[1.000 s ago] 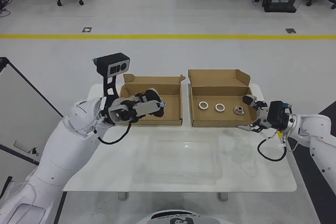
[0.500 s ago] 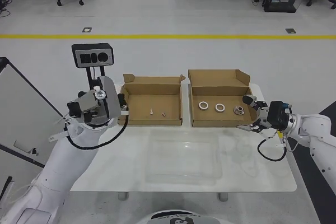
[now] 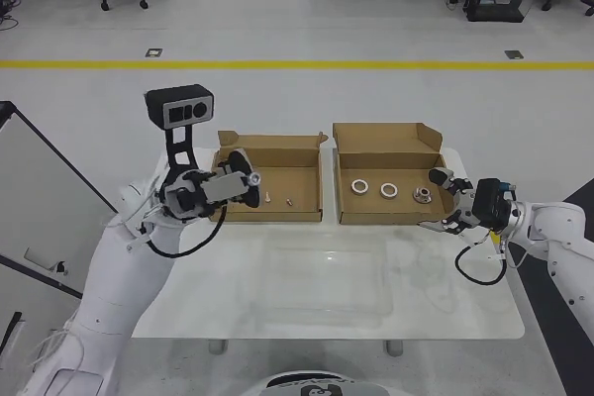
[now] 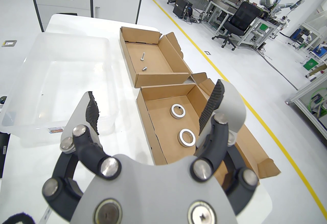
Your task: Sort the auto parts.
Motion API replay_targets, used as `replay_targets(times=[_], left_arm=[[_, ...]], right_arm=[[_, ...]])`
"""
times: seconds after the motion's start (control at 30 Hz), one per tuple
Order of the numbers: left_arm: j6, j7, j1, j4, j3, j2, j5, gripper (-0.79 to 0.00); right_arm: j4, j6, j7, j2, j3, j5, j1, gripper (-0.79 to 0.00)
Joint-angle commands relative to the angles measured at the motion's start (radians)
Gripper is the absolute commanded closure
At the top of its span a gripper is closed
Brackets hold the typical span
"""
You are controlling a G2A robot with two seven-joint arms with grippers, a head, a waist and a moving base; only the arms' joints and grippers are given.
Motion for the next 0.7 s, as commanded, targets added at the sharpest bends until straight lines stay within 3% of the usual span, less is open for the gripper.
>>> replay_targets(times=[0.0, 0.23, 0.53, 0.67], left_arm=[[-0.008, 0.009, 0.003, 0.003, -0.004, 0.0, 0.043, 0.0], [-0.024, 0.024, 0.01, -0.005, -0.006, -0.001, 0.087, 0.0], [0.017, -0.017, 0.01, -0.048, 0.004, -0.021, -0.229, 0.0], [0.048, -0.048, 0.011, -0.05, -0.022, -0.034, -0.249, 0.0]], right_arm=[[0.0, 0.0, -0.001, 0.0, 0.0, 0.0, 0.0, -0.785], [0.0, 0.0, -0.001, 0.0, 0.0, 0.0, 0.0, -0.785], [0.0, 0.0, -0.001, 0.0, 0.0, 0.0, 0.0, -0.785], [0.0, 0.0, -0.001, 0.0, 0.0, 0.0, 0.0, -0.785]])
